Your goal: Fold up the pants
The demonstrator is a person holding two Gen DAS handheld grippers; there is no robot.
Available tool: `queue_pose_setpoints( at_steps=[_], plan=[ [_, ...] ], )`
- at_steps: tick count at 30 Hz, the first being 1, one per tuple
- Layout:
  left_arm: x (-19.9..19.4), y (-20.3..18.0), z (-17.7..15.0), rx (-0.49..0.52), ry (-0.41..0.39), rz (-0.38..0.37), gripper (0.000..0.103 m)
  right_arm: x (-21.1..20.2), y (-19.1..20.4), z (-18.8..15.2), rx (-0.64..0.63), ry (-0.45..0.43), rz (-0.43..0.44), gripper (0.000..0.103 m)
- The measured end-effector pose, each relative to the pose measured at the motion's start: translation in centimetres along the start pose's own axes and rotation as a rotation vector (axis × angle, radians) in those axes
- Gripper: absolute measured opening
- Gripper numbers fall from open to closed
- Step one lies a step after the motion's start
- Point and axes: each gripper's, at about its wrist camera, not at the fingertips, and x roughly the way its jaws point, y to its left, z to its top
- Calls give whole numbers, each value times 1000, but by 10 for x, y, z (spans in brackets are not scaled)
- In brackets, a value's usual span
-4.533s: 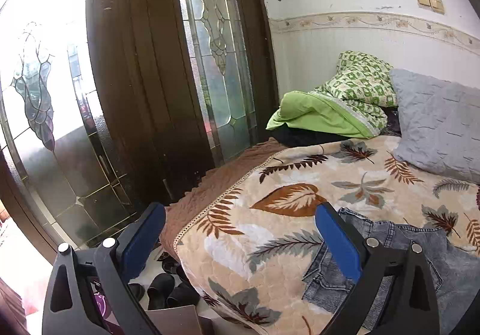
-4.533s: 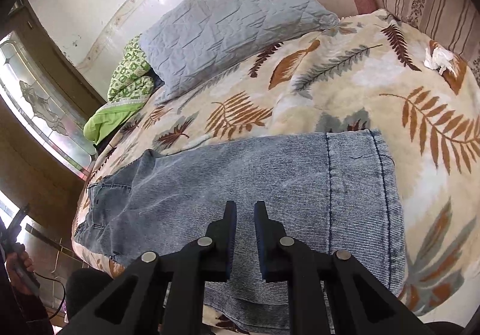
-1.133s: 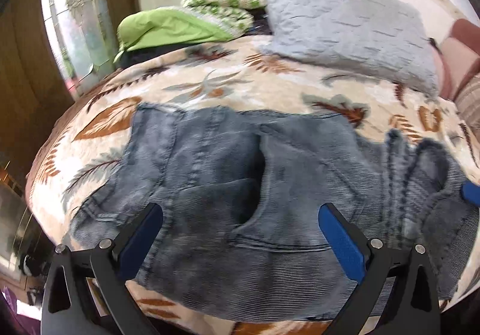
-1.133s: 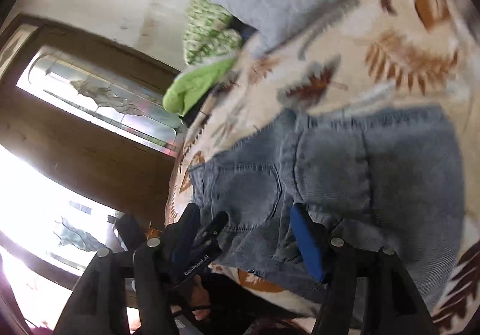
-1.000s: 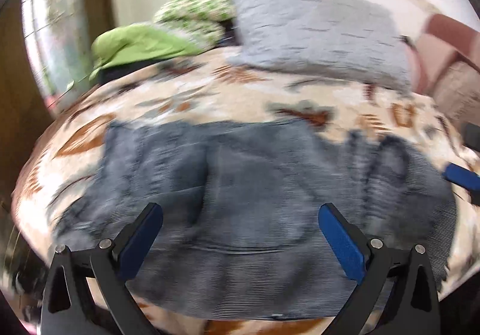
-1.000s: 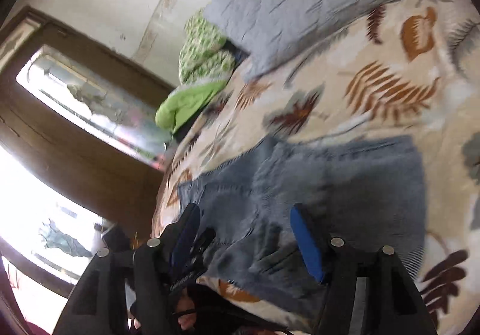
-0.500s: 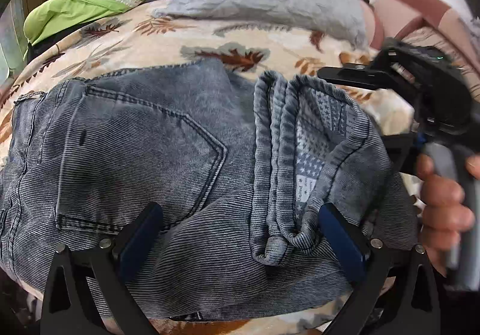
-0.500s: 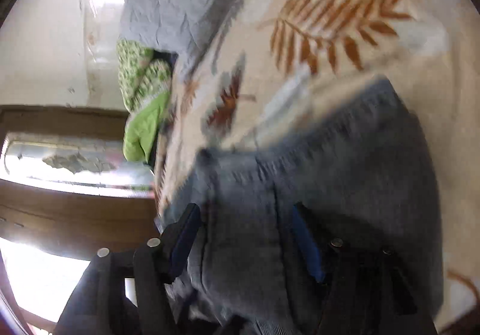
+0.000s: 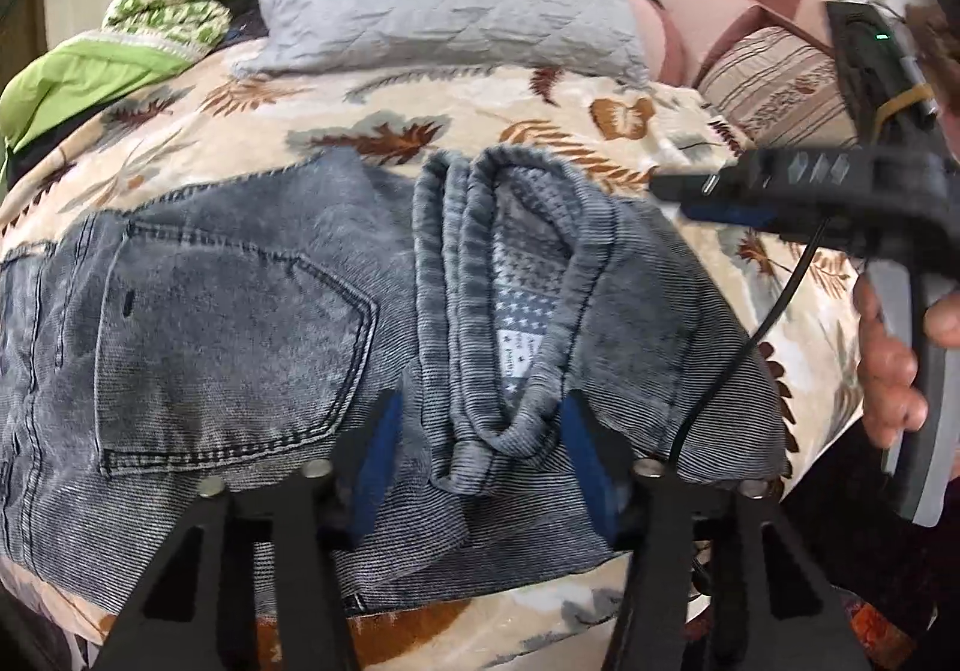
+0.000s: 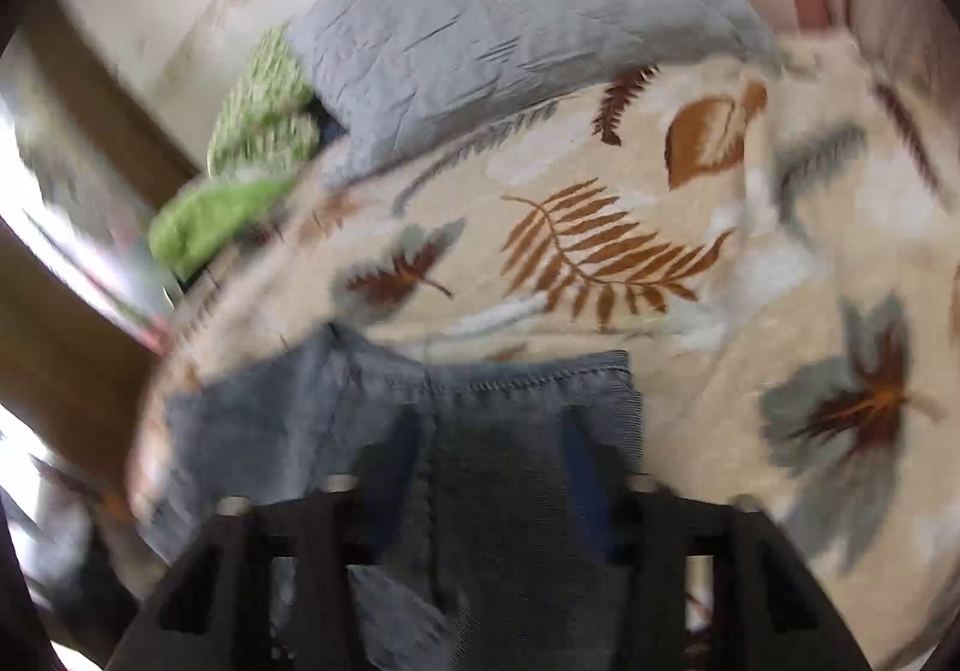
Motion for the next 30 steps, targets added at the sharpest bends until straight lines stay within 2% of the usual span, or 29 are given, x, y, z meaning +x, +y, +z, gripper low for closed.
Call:
queue_pose_setpoints(
  at_steps=[2, 5, 8, 9, 11, 13, 15, 17, 19, 20, 21, 23, 26, 27, 29, 30],
  plan=[
    [-4, 0, -2, 1, -7, -17, 43, 12, 12, -6, -61, 54, -32, 35],
    [-7, 4, -4, -2, -9, -47, 33, 52, 21, -15, -76, 218, 11, 35],
    [-13, 7, -9, 12, -11, -80, 28, 55, 27, -13, -121, 154, 17, 36],
    [-15, 7, -11, 16, -8, -114, 22, 54, 24, -11, -101, 154, 36, 38],
    [-19, 6, -16, 20, 11, -187, 20, 50, 17, -10, -71, 148, 91, 38],
    [-24, 1, -20, 54, -13, -140, 20, 42, 4, -11, -17, 127, 160, 38],
    [-30, -4, -20, 89, -57, -77, 20, 32, -7, -12, 4, 94, 167, 38],
    [-33, -8, -17, 109, -78, -60, 25, 21, -17, -14, -15, 62, 154, 38],
    [-32, -14, -13, 120, -84, -67, 47, 17, -24, -15, -25, 55, 148, 38],
    [-32, -17, -11, 128, -87, -66, 52, 18, -28, -15, -13, 60, 153, 38],
    [-30, -20, -8, 139, -90, -56, 63, 22, -35, -15, 18, 77, 171, 38],
    [-26, -23, -2, 146, -93, -35, 66, 36, -46, -13, 87, 128, 220, 38],
    [-11, -24, 9, 158, -62, -22, 66, 41, -54, -10, 111, 148, 260, 38],
    [-4, -26, 13, 178, -43, -25, 65, 42, -56, -9, 116, 157, 272, 38],
    [2, -31, 14, 217, -10, -38, 44, 47, -63, -8, 143, 175, 311, 37],
    [9, -34, 16, 242, 18, -49, 27, 49, -67, -7, 158, 183, 333, 37]
  ],
)
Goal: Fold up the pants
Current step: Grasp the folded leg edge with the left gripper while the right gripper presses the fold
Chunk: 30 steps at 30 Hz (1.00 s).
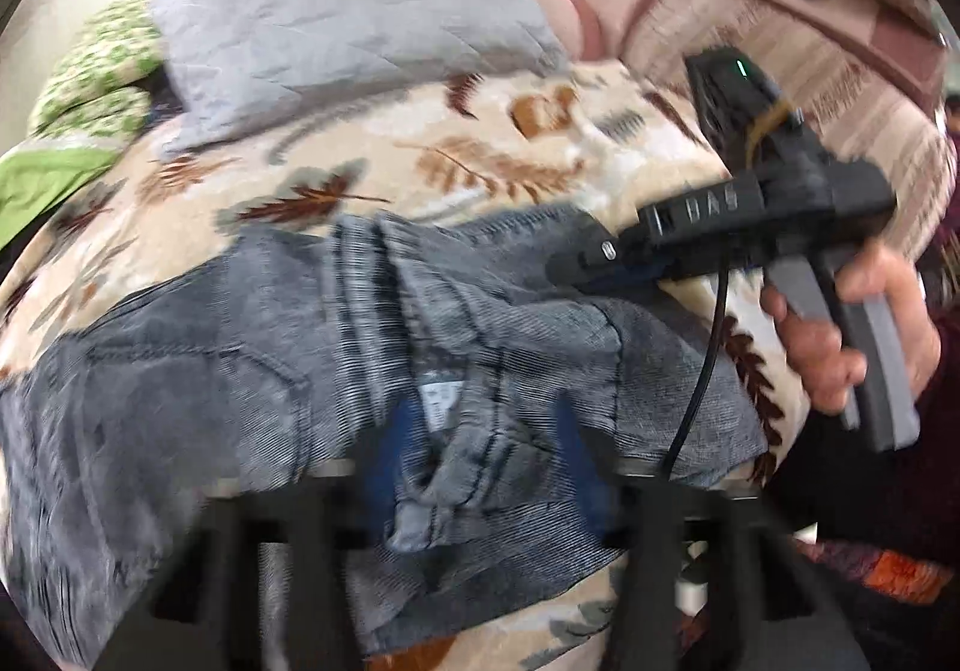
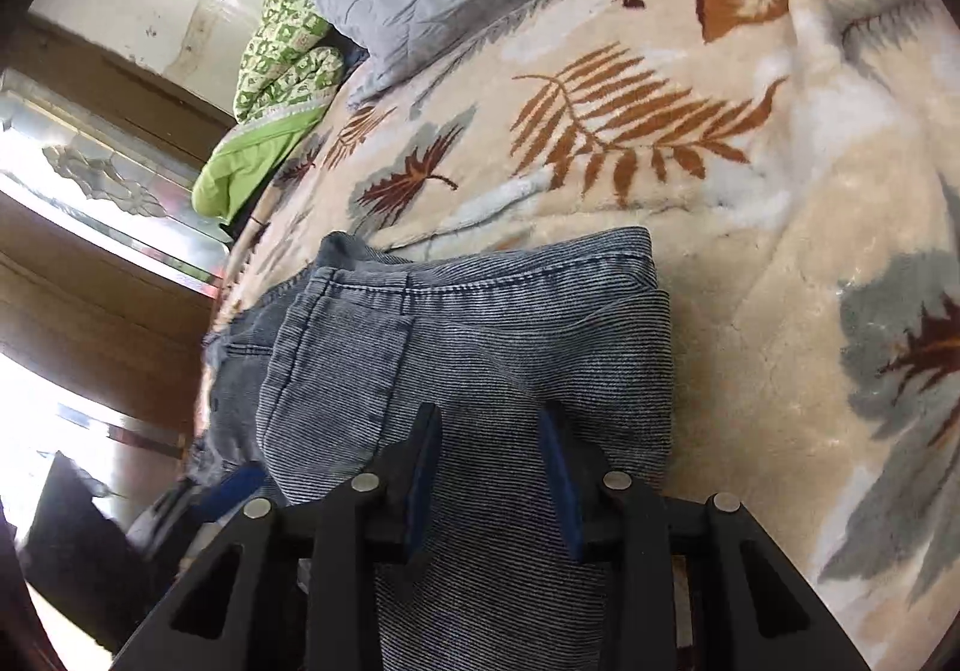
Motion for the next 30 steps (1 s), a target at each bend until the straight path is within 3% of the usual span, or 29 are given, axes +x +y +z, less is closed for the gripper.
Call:
queue_pose_setpoints(
  at_steps=[4, 8, 11, 18, 22, 26, 30],
  plan=[
    [22, -2, 4, 61, 103, 2, 24, 3, -12, 5, 55, 26, 80, 37],
    [22, 13, 3, -43, 137, -86, 24, 4, -17, 7, 76, 45, 120, 37],
    [21, 21, 0, -122, 151, -117, 29, 6, -16, 8, 65, 56, 118, 37],
    [28, 11, 10, -96, 210, -81, 29, 10, -18, 13, 78, 75, 129, 37],
    [23, 7, 9, -102, 206, -99, 14, 12, -19, 15, 82, 82, 140, 37],
    [4, -3, -6, -126, 195, -186, 9, 12, -18, 15, 70, 77, 134, 37],
    [-16, -19, -27, -72, 192, -131, 9, 12, -17, 13, 82, 70, 130, 37]
  ],
)
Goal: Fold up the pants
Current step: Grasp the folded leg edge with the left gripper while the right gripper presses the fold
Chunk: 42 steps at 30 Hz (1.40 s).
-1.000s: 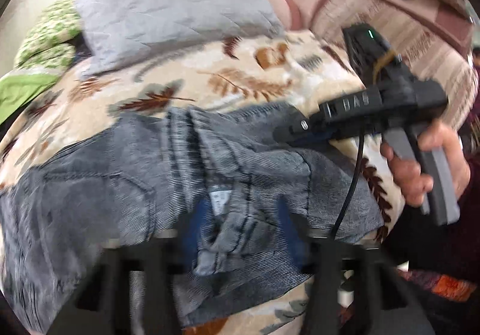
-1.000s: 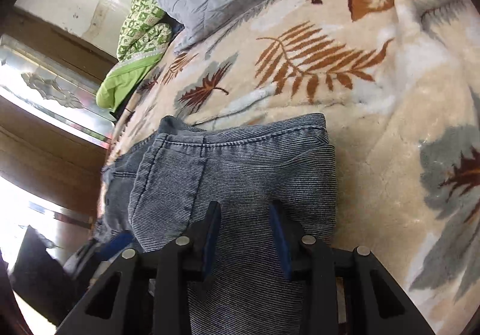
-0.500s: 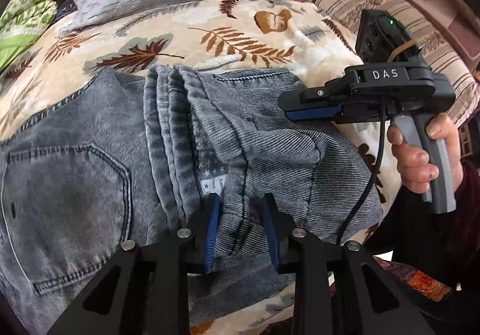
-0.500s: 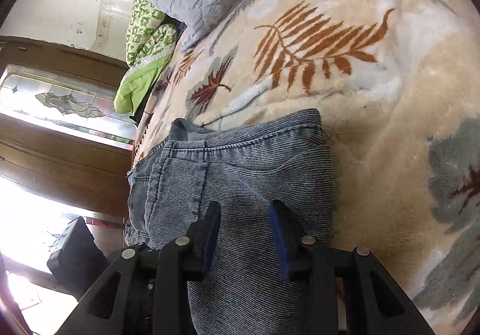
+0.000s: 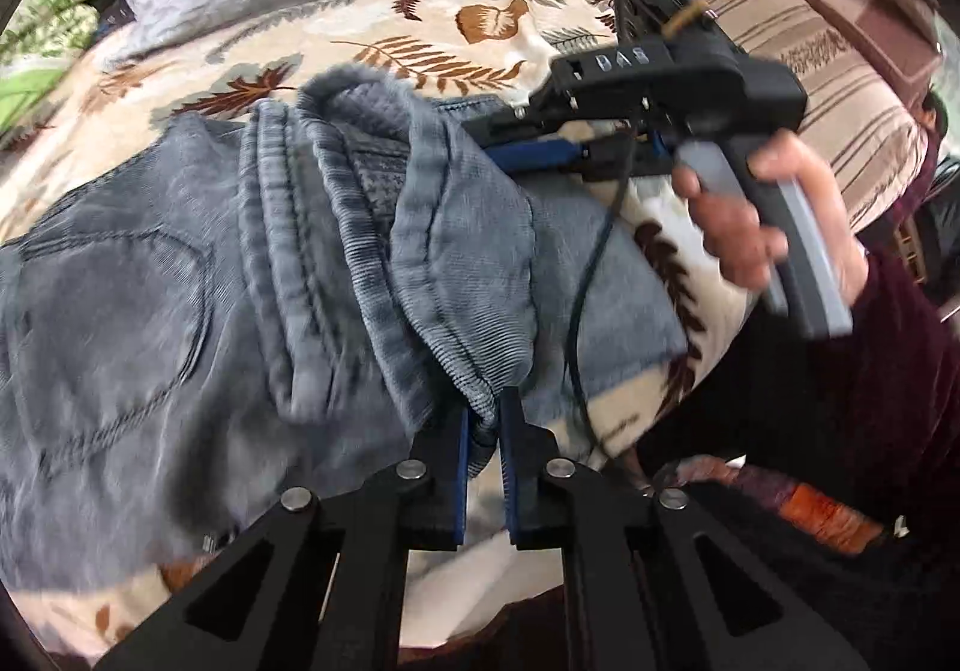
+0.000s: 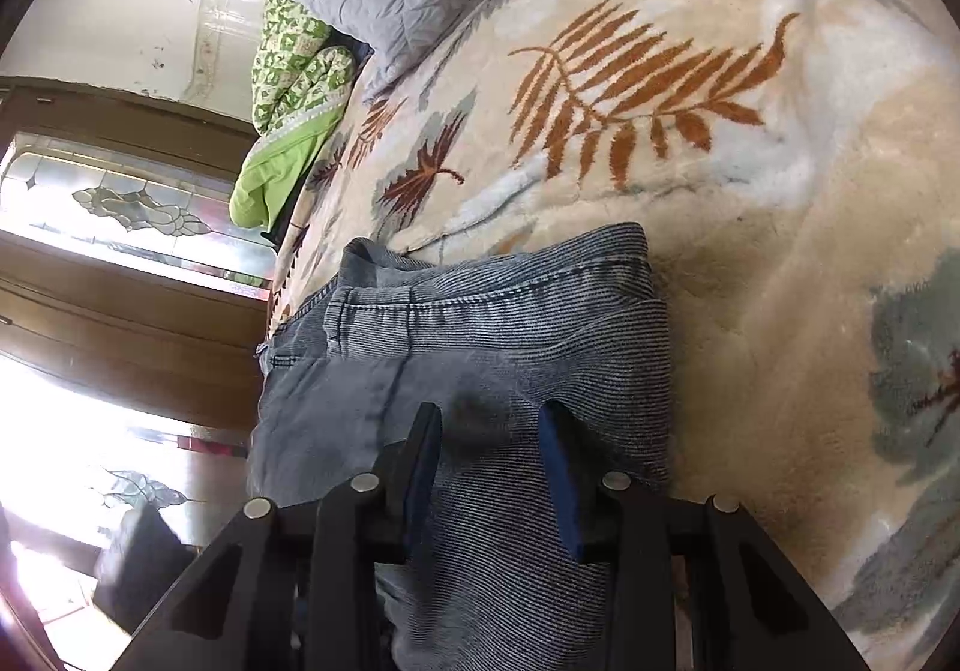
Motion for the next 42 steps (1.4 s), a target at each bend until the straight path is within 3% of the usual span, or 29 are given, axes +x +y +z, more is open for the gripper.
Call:
queue_pose_setpoints(
  at_steps=[5, 10, 13, 15, 18, 20, 24, 26, 29, 31, 34, 38, 42],
  plan=[
    [-17, 11, 2, -58, -49, 72, 12, -1, 7, -2, -18, -18, -33, 37],
    [-27, 10, 12, -30, -88, 215, 17, -9, 31, -8, -126, -78, -42, 38],
    [-20, 18, 9, -70, -54, 223, 17, -14, 53, -15, -227, -121, -13, 38],
    [-5, 27, 6, -126, 13, 221, 17, -7, 61, -17, -257, -108, -1, 39],
    [0, 33, 4, -179, -4, 221, 18, 27, 56, -19, -237, -12, -97, 39],
    [-2, 32, 3, -170, -10, 225, 19, 31, 56, -20, -247, -39, -112, 38],
    [-22, 35, -3, -160, -50, 224, 27, 26, 60, -23, -258, -57, -111, 37],
    [-32, 38, -3, -174, -82, 272, 34, 21, 63, -24, -266, -73, -100, 37],
    [-54, 50, -5, -230, -150, 338, 49, 7, 74, -29, -312, -119, -35, 39],
    [-65, 59, -5, -290, -186, 355, 67, 1, 86, -36, -365, -137, 6, 39],
    [-65, 69, -3, -333, -175, 397, 71, 7, 100, -46, -432, -105, 9, 39],
    [-40, 76, 1, -329, -54, 463, 71, 40, 98, -56, -464, 16, -128, 39],
    [-69, 97, 7, -339, -115, 501, 71, 41, 101, -60, -500, 6, -161, 38]
  ],
)
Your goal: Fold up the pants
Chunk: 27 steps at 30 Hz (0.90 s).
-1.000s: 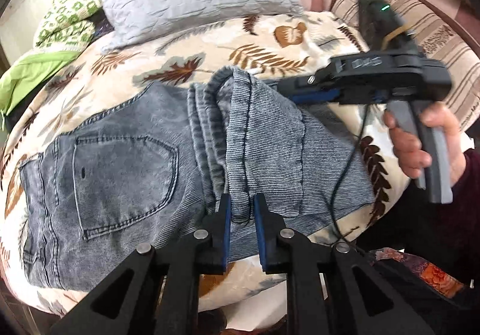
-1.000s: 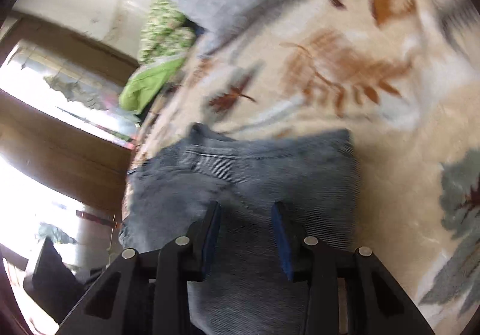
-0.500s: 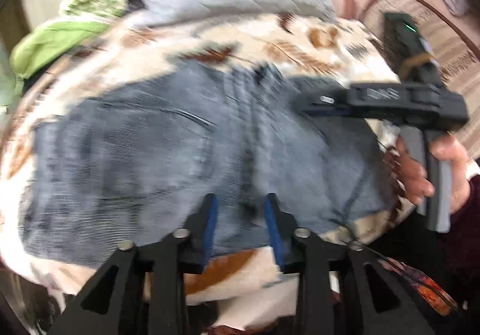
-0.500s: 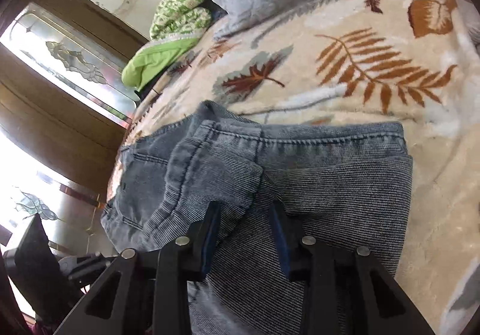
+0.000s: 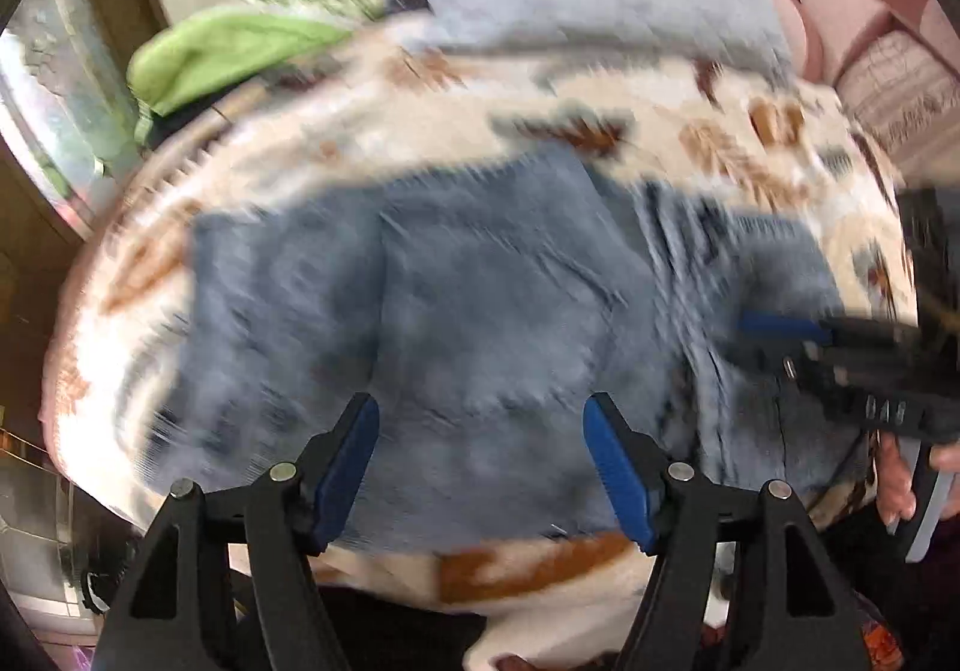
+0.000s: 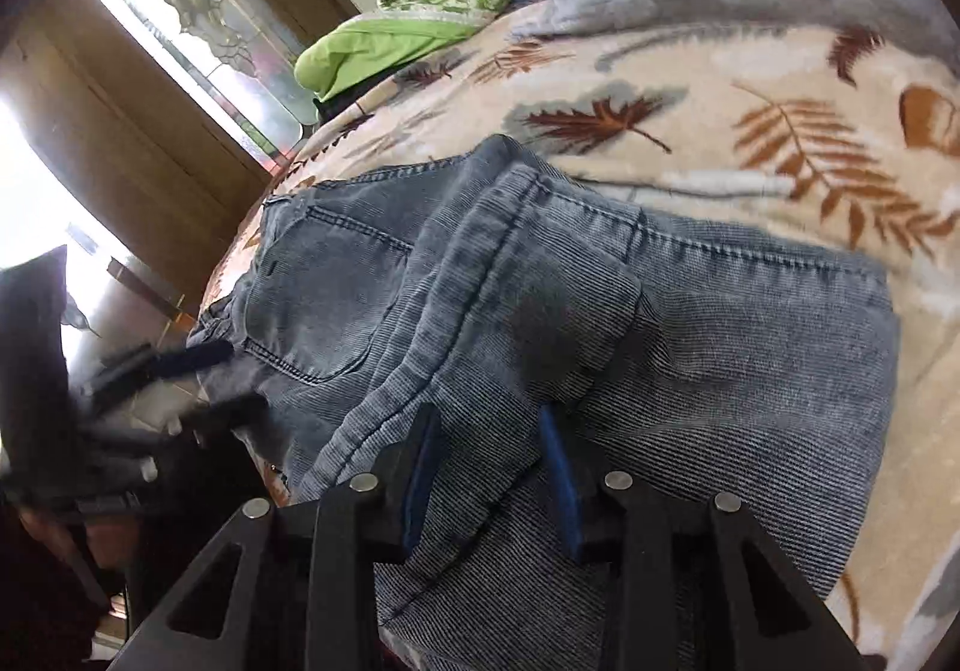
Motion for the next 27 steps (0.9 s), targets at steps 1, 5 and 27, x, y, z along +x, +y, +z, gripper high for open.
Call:
queue_pose_setpoints(
  at_steps=[1, 5, 27],
  plan=[
    [-10, 14, 7, -16, -29, 29, 71, -2, -3, 0, 23, 1, 14, 38],
    [-41, 89, 22, -155, -86, 161, 84, -21, -11, 5, 68, -81, 98, 38],
    [60, 171, -42, -636, 151, -272, 82, 2, -28, 7, 144, -58, 91, 51]
  ],
)
